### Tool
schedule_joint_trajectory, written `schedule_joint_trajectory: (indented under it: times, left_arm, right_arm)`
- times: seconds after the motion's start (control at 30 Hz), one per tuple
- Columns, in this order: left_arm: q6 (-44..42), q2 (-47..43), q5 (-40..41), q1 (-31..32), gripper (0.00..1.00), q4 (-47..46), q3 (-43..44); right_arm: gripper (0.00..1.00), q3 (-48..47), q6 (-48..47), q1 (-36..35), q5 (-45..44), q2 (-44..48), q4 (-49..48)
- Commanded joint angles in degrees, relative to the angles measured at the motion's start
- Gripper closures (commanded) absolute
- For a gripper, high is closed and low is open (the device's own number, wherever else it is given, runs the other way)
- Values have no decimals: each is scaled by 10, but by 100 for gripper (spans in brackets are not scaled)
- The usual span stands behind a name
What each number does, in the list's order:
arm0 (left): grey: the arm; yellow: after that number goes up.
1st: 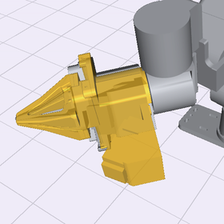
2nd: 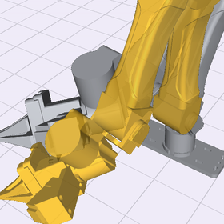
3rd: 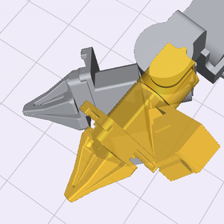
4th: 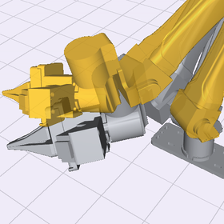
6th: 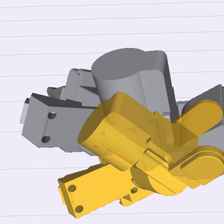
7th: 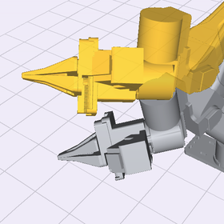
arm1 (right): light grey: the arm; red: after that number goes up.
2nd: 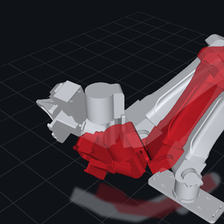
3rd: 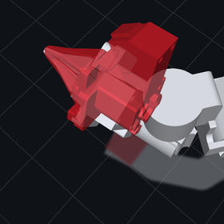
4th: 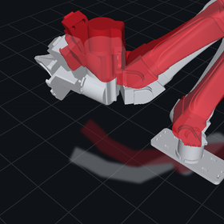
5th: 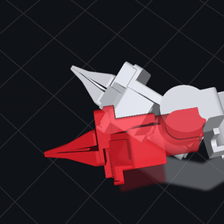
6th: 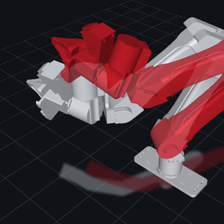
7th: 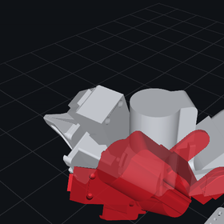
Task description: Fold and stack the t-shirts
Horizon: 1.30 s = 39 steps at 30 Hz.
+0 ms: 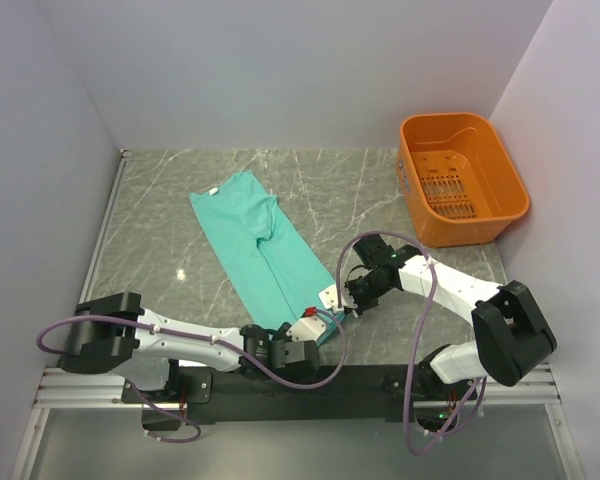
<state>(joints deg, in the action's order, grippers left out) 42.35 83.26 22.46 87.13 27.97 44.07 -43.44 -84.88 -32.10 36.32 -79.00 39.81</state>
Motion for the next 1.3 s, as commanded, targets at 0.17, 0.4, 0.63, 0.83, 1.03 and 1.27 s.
schedule_joint_trajectory:
  times: [0.17, 0.4, 0.63, 0.83, 1.03, 1.27]
  left_arm:
    - [-30, 24, 19, 13, 47, -12, 30]
    - [-22, 64, 36, 13, 47, -6, 40]
    - [14, 90, 59, 4, 50, 33, 47]
    - [28, 54, 51, -21, 59, 27, 20]
    - [20, 46, 32, -37, 58, 14, 14]
    - [13, 63, 16, -39, 57, 7, 18]
  right_arm:
    - [100, -17, 2, 4, 14, -3, -1]
    - [100, -17, 2, 5, 13, -3, 1]
    - [100, -16, 2, 4, 14, -2, 0]
    - [100, -16, 2, 4, 14, -2, 2]
    - [100, -16, 2, 4, 13, -2, 2]
    - [100, -14, 2, 4, 13, -1, 1]
